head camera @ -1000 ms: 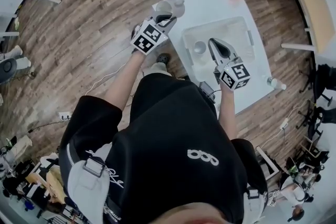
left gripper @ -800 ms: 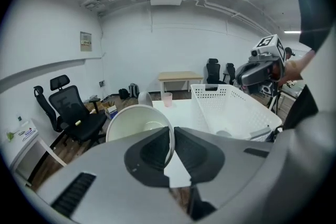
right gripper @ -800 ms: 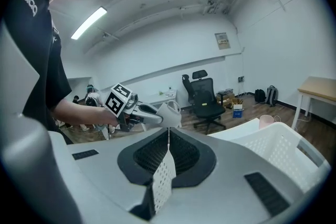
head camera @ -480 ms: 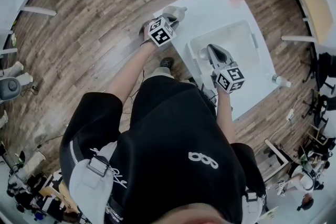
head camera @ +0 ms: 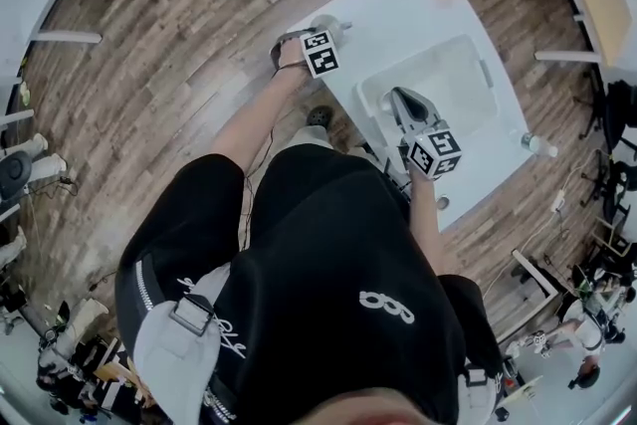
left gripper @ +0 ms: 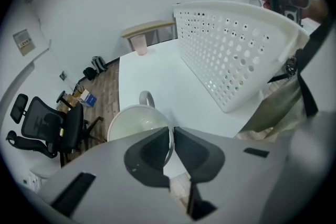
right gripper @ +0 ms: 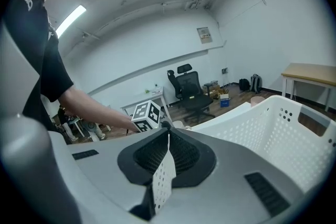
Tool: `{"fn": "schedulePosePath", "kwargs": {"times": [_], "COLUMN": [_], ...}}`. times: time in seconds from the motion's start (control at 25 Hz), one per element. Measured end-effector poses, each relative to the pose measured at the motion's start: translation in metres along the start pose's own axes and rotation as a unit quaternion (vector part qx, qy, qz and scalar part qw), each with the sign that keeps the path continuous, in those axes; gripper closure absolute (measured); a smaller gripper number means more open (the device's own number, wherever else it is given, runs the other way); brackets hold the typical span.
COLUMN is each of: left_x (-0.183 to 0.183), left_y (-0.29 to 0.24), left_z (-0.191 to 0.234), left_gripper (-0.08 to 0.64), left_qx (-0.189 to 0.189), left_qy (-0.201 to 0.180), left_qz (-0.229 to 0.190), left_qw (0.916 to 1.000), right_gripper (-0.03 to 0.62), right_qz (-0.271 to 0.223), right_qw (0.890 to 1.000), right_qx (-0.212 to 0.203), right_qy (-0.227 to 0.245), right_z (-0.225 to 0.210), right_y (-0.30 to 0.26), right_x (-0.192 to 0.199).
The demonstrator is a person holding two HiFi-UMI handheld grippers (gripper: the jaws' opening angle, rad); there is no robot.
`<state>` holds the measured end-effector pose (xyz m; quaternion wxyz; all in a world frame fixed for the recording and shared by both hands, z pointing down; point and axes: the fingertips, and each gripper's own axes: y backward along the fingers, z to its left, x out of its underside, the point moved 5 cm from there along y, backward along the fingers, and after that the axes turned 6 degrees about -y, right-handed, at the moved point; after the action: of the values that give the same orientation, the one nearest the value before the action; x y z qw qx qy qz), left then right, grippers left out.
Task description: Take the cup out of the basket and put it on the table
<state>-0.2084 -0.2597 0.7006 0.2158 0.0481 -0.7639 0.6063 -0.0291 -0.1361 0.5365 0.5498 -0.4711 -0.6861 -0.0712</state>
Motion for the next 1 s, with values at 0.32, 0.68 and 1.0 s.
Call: {"fn": "schedulePosePath", "kwargs": {"times": [0.32,0.68,1.0], "left_x": [-0.012,-0.030,-0.056], "left_y": [-0.019,-0.015,0.044], "left_z": [0.003,0.009,-0.001], "left_gripper": [0.518,0.468,0.453], "left_qx": [-0.001,-0.039,-0.115], "left_qy": [-0.037,-0.059,-0.024], "left_qz": [0.039,0.043,-0.014], "left_qw": [0.9986,0.9966,0.9929], "right_gripper": [0.566,0.566,0.566], "right_qz": [0.000,-0.001,-0.003], "right_qw": [1.000,1.000,1.000], "right_qx": [0.012,0.005,-0.021], "right_qy": [-0.004,-0.004,0.004], "right_z": [-0.016,-0.026,-0.029], "right_y": [0.008,0.017,0.034], "right_x": [-0.001,-0.008,-0.006]}}
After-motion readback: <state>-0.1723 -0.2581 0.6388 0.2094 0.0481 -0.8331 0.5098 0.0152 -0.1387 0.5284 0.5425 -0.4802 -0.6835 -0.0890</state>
